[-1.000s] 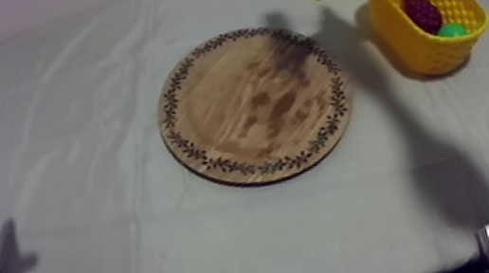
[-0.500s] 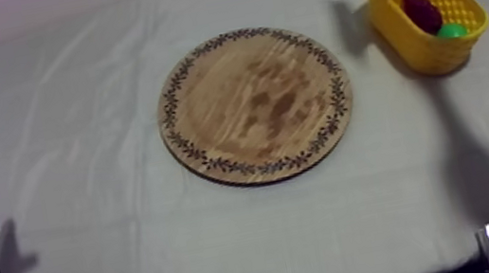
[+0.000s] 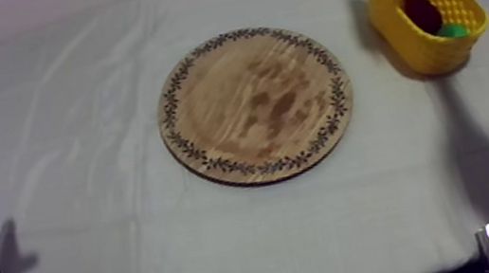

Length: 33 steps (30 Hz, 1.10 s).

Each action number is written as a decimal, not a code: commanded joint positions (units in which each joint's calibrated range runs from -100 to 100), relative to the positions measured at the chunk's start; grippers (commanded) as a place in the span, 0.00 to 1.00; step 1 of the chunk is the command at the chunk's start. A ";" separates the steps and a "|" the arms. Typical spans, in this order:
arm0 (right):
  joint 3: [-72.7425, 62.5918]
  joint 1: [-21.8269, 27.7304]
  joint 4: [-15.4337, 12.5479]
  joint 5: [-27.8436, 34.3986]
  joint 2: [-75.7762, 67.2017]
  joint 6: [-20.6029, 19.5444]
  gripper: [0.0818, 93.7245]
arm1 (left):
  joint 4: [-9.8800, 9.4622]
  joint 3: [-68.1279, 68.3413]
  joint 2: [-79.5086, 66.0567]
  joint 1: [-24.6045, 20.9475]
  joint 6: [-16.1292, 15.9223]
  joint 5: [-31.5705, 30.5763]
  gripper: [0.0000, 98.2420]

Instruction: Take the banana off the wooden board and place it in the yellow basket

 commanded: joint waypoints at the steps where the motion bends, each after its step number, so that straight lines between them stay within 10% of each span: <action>1: 0.20 0.25 0.11 -0.08 0.07 0.29 0.38 | 0.01 0.00 0.00 -0.02 -0.02 0.03 0.00; 9: 2.09 0.82 -0.67 -1.08 -1.55 1.26 0.47 | 0.01 0.00 0.00 -0.02 -0.02 0.03 0.00; 17: 6.93 0.26 -2.34 -3.97 -6.97 -1.80 0.06 | 0.01 0.00 0.00 -0.02 -0.02 0.03 0.00; 33: 45.86 0.05 -7.98 -21.73 -44.77 -13.10 0.01 | 0.01 0.00 0.00 -0.02 -0.02 0.03 0.00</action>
